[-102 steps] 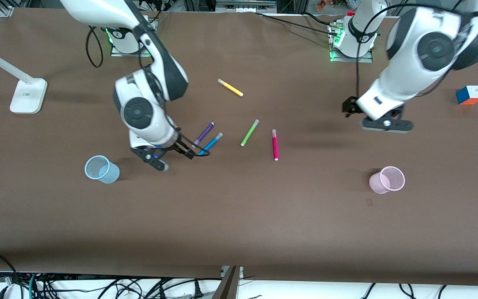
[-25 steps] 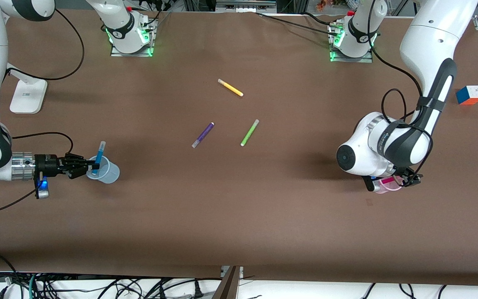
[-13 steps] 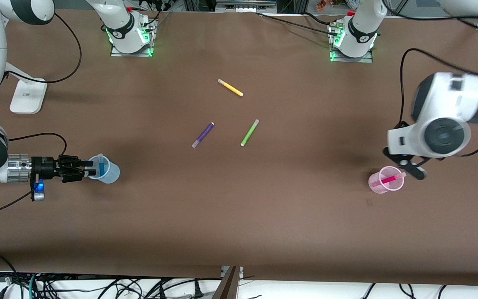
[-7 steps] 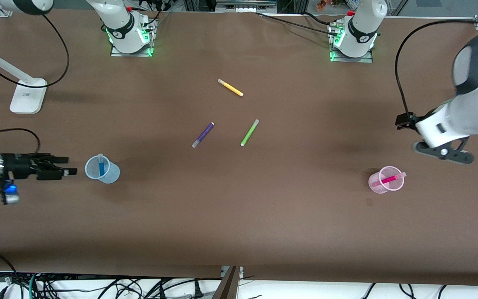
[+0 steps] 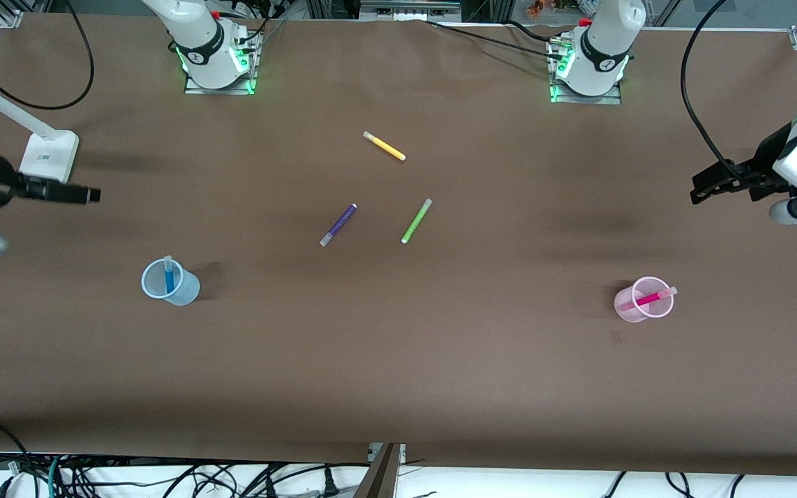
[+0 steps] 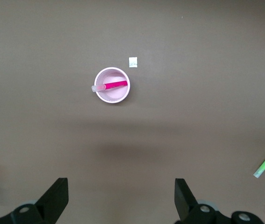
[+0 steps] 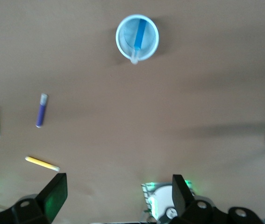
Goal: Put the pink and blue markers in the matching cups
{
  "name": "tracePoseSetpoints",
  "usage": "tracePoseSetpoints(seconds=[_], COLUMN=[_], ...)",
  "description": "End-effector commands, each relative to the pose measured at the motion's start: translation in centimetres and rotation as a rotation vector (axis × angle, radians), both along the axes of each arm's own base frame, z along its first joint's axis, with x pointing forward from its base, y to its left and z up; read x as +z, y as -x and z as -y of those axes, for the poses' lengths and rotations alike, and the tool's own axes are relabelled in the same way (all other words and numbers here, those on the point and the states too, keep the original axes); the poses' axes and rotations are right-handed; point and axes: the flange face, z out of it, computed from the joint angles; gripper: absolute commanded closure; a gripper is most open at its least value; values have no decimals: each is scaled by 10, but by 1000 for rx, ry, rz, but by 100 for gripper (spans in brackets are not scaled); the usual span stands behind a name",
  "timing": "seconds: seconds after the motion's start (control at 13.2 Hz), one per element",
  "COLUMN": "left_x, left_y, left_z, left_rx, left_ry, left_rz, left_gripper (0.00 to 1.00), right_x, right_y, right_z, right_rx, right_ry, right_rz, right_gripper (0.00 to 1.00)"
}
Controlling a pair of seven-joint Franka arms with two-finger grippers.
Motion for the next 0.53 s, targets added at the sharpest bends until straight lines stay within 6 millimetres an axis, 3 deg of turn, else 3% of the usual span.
tracePoseSetpoints(seconds=[0.0, 0.23, 0.46], left_x=[11, 11, 3], left_y=[25, 27, 28], left_z=[-5, -12, -22], left_rx=[21, 32, 37], left_ry=[21, 20, -25], left_rz=[30, 28, 14], left_gripper=[0, 0, 0], right_x=[6, 7, 7], right_y=[14, 15, 15], right_z=[-16, -41, -43], right_rx=[39, 86, 91], right_ry=[85, 116, 116], right_rz=[-5, -2, -5], right_gripper=[1, 1, 1])
